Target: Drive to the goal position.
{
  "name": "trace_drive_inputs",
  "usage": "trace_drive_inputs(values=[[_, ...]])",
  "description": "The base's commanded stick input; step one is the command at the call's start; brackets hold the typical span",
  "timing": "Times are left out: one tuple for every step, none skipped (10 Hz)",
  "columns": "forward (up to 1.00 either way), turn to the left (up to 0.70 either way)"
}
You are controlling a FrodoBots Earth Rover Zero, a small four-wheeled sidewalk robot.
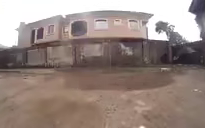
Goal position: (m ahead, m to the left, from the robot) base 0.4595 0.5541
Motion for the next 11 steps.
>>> trace_drive_inputs(values=[[0.3,0.0],[0.3,0.0],[0.3,0.0],[0.3,0.03],[0.3,0.6],[0.3,0.6],[0.3,0.25],[0.3,0.0],[0.3,0.0],[0.3,0.0],[0.3,0.0]])
